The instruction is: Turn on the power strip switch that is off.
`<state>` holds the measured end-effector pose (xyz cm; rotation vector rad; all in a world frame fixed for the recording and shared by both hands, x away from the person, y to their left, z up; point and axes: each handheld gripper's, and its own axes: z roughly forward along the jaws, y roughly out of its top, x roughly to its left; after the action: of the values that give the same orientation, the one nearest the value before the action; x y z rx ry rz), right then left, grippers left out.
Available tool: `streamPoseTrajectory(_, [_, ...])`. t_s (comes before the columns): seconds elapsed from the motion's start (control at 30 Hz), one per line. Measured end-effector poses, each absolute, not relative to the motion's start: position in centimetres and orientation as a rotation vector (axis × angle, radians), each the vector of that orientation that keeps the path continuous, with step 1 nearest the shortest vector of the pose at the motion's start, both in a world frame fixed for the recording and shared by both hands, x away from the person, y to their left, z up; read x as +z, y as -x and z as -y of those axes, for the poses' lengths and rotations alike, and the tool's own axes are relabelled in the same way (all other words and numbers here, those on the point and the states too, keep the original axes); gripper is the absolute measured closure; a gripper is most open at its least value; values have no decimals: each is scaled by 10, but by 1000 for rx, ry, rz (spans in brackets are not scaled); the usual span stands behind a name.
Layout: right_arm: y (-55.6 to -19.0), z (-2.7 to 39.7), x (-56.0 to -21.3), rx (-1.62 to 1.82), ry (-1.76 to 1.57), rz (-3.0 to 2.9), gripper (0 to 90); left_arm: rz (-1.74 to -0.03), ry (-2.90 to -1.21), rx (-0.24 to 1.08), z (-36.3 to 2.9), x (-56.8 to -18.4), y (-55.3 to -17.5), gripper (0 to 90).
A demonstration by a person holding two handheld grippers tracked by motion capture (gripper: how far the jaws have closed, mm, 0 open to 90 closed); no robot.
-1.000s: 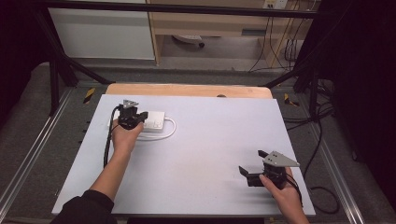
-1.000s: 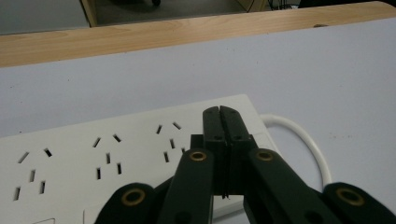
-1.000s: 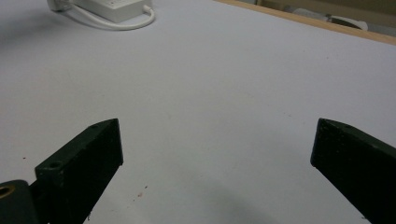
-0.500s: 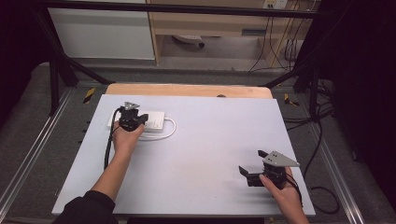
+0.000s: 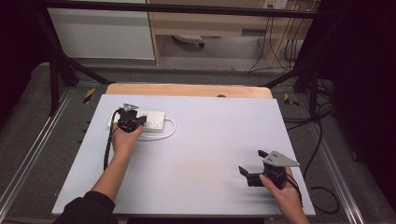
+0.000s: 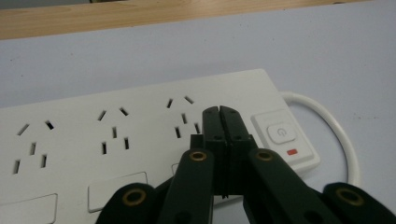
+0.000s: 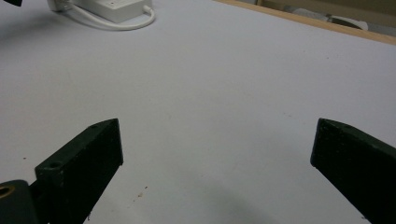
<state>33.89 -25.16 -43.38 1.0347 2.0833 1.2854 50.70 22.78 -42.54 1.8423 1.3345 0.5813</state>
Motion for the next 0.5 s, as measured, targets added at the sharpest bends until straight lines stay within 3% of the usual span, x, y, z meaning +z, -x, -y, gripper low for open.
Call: streamPoseTrajectory(0.5, [-339,252,-434,1283,-1039,-2086,27,-1335,-1854,586,-227,-428,-507,900])
